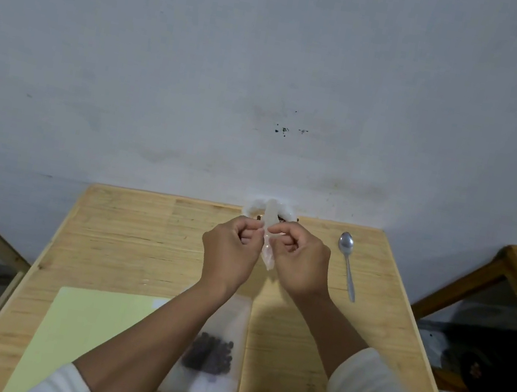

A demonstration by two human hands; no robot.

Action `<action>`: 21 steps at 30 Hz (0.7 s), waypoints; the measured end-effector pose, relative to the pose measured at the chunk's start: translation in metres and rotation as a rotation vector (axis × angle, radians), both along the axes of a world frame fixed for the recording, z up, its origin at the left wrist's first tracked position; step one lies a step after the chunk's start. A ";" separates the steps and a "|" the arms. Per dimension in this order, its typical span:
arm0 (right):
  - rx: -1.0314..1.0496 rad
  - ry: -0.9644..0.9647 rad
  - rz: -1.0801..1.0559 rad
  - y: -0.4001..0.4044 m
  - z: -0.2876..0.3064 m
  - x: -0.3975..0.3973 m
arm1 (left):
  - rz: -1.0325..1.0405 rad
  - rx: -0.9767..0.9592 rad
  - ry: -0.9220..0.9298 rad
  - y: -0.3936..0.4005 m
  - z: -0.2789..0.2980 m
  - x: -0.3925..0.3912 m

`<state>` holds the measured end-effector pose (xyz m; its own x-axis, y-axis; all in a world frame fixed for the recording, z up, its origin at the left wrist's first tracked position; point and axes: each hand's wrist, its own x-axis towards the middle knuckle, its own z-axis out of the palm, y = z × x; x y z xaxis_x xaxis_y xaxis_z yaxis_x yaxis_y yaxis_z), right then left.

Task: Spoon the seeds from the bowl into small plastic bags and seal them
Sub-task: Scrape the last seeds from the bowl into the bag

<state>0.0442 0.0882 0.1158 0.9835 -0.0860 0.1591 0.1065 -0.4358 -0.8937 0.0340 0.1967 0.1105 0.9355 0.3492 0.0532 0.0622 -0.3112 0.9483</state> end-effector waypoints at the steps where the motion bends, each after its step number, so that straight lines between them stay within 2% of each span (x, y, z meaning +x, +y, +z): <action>1: -0.027 -0.009 -0.017 0.003 0.000 -0.001 | 0.018 0.029 -0.003 0.003 0.000 -0.001; 4: -0.090 -0.042 -0.077 0.004 -0.002 -0.001 | 0.106 0.102 -0.017 0.018 0.000 -0.001; 7: -0.129 0.010 -0.029 0.005 0.000 -0.001 | 0.088 0.117 -0.011 0.027 0.000 -0.003; 9: -0.114 0.066 0.048 0.008 0.004 -0.001 | -0.003 0.108 -0.028 0.029 -0.001 -0.006; 12: -0.057 0.120 0.123 0.009 0.009 -0.004 | -0.291 0.068 -0.095 0.038 -0.009 -0.011; 15: -0.029 0.180 0.149 0.006 0.012 -0.008 | -0.524 0.247 -0.061 0.046 -0.019 -0.012; 18: -0.020 0.216 0.226 0.008 0.014 -0.012 | -0.579 0.334 -0.073 0.042 -0.024 -0.010; 21: -0.073 0.166 0.244 0.006 0.013 -0.012 | -0.498 0.311 -0.106 0.038 -0.030 -0.008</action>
